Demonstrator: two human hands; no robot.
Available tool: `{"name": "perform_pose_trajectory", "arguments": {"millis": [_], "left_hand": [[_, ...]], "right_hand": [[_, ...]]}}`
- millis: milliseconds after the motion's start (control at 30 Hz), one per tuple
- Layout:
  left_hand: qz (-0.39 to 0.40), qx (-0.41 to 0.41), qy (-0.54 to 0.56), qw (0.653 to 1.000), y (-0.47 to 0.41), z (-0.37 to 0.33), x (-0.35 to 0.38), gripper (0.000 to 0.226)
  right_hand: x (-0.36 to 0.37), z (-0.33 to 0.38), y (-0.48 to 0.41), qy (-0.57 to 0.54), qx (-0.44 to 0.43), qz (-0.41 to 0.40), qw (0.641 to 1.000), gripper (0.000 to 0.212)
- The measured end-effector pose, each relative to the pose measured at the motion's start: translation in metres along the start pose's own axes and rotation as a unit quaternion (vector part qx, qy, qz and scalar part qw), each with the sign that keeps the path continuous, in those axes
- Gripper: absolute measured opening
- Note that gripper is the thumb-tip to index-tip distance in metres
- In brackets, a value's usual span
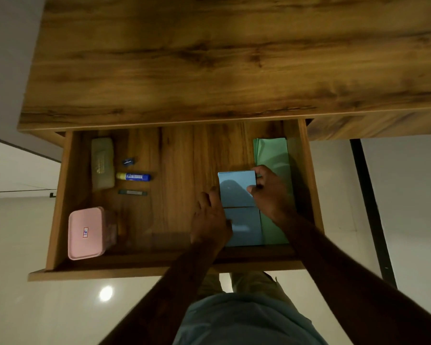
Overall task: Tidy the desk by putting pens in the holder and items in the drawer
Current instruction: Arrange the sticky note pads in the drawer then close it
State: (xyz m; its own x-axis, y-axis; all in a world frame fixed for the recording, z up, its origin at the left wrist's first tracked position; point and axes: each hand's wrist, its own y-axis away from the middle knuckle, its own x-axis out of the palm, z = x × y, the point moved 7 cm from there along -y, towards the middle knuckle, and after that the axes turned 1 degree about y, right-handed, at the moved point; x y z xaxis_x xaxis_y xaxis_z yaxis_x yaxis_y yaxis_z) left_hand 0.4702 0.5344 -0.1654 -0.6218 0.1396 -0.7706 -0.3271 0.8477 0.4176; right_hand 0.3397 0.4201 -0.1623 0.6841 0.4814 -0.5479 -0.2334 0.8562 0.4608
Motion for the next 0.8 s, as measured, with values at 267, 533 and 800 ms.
{"name": "perform_pose_trajectory", "arguments": {"millis": [267,533,800], "left_hand": [[0.043,0.150,-0.209,0.965,0.007,-0.019,0.009,0.067],[0.065,0.139,-0.262,0.953,0.010,-0.019,0.011,0.073],[0.001,0.128,-0.226,0.966,0.026,-0.043,-0.007,0.067]], "right_hand": [[0.003,-0.001,0.007,0.213,-0.078,-0.040,0.973,0.069],[0.008,-0.001,0.033,0.335,-0.137,0.012,0.932,0.049],[-0.019,0.009,0.055,0.301,-0.163,-0.008,0.940,0.051]]}}
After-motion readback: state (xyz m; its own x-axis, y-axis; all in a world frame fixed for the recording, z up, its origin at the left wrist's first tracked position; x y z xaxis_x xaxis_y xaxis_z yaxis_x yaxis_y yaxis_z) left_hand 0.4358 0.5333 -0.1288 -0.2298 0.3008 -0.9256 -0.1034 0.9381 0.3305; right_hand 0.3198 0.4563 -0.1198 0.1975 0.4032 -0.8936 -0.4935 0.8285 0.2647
